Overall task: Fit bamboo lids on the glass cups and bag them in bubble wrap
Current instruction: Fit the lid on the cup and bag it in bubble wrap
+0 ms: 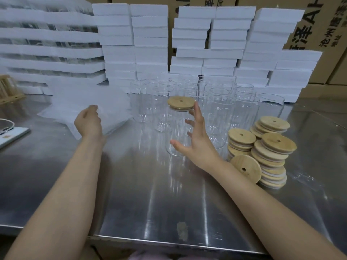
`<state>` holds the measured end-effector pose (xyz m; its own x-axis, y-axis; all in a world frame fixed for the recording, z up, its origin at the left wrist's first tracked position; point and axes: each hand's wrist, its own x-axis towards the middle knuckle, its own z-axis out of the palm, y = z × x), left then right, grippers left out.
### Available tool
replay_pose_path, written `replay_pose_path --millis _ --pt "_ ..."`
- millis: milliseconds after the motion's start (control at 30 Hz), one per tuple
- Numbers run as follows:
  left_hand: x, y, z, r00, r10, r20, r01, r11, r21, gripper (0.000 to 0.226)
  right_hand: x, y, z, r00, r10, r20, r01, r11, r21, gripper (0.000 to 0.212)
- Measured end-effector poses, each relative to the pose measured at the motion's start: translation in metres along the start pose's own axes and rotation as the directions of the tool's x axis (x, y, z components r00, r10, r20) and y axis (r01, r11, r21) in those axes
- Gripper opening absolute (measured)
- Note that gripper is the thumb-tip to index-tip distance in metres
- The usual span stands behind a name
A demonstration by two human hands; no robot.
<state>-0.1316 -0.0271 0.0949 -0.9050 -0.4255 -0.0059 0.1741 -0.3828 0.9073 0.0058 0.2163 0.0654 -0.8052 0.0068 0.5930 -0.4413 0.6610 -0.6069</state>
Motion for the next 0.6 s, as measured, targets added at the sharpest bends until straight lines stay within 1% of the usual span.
replay_pose_path --millis 33,67,100,133,167,200,233,267,300,333,367,400,433,467,500,533,567,600 --pt "-0.006 0.008 0.002 0.995 -0.034 0.096 0.046 0.992 -0.12 0.02 0.0 -0.001 -0.001 1.0 0.001 0.004 -0.001 1.0 -0.001 0.116" --pt "-0.011 0.015 0.005 0.965 -0.076 0.252 0.142 0.957 -0.253 0.02 0.0 -0.001 -0.001 1.0 0.002 0.006 -0.002 1.0 -0.002 0.116" --pt "-0.018 0.022 0.007 0.893 -0.123 0.433 0.278 0.907 -0.317 0.016 0.0 -0.001 -0.001 1.0 0.005 0.004 -0.005 1.0 -0.004 0.117" --pt "-0.024 0.026 0.008 0.791 -0.158 0.591 0.4 0.865 -0.303 0.012 0.0 -0.002 -0.002 1.0 0.011 0.0 -0.011 1.0 -0.011 0.119" --pt "-0.03 0.027 0.008 0.677 -0.2 0.708 0.494 0.837 -0.236 0.013 0.0 -0.003 -0.002 1.0 0.018 -0.008 -0.018 0.999 -0.028 0.12" --pt "-0.032 0.025 0.007 0.589 -0.24 0.772 0.548 0.82 -0.163 0.019 0.0 -0.004 -0.002 0.999 0.025 -0.021 -0.026 0.998 -0.055 0.121" --pt "-0.034 0.021 0.006 0.559 -0.286 0.778 0.555 0.827 -0.094 0.029 0.0 -0.005 -0.003 0.999 0.032 -0.037 -0.035 0.996 -0.086 0.123" --pt "-0.035 0.018 0.005 0.595 -0.324 0.736 0.51 0.86 -0.035 0.039 0.0 -0.005 -0.003 0.998 0.037 -0.053 -0.043 0.992 -0.115 0.124" --pt "-0.036 0.015 0.004 0.654 -0.347 0.672 0.439 0.898 0.037 0.047 -0.001 -0.006 -0.004 0.997 0.039 -0.07 -0.049 0.989 -0.142 0.125" --pt "-0.036 0.012 0.003 0.704 -0.35 0.618 0.352 0.928 0.125 0.051 -0.001 -0.006 -0.005 0.996 0.036 -0.085 -0.051 0.984 -0.17 0.126" --pt "-0.036 0.01 0.003 0.738 -0.34 0.583 0.253 0.94 0.228 0.053 -0.001 -0.006 -0.006 0.995 0.031 -0.099 -0.05 0.979 -0.198 0.127" --pt "-0.037 0.006 0.003 0.77 -0.311 0.557 0.128 0.931 0.342 0.053 -0.001 -0.006 -0.006 0.994 0.023 -0.108 -0.047 0.973 -0.225 0.128" --pt "-0.038 0.003 0.003 0.801 -0.269 0.535 -0.012 0.886 0.463 0.052 -0.001 -0.006 -0.007 0.993 0.014 -0.113 -0.042 0.967 -0.25 0.128" --pt "-0.038 0.0 0.003 0.826 -0.218 0.52 -0.142 0.812 0.566 0.049 -0.001 -0.005 -0.007 0.993 0.005 -0.116 -0.037 0.962 -0.27 0.129" --pt "-0.037 -0.003 0.002 0.85 -0.16 0.502 -0.253 0.713 0.654 0.044 -0.001 -0.005 -0.008 0.993 -0.002 -0.116 -0.031 0.959 -0.282 0.129" --pt "-0.038 -0.005 0.002 0.872 -0.103 0.478 -0.336 0.584 0.739 0.035 -0.001 -0.005 -0.008 0.993 -0.005 -0.115 -0.028 0.958 -0.284 0.129" --pt "-0.04 -0.006 0.003 0.898 -0.051 0.437 -0.377 0.421 0.825 0.027 -0.001 -0.005 -0.008 0.994 -0.007 -0.113 -0.025 0.96 -0.28 0.129" --pt "-0.043 -0.008 0.004 0.921 0.022 0.389 -0.381 0.261 0.887 0.033 -0.001 -0.005 -0.009 0.994 -0.008 -0.112 -0.023 0.961 -0.274 0.128"
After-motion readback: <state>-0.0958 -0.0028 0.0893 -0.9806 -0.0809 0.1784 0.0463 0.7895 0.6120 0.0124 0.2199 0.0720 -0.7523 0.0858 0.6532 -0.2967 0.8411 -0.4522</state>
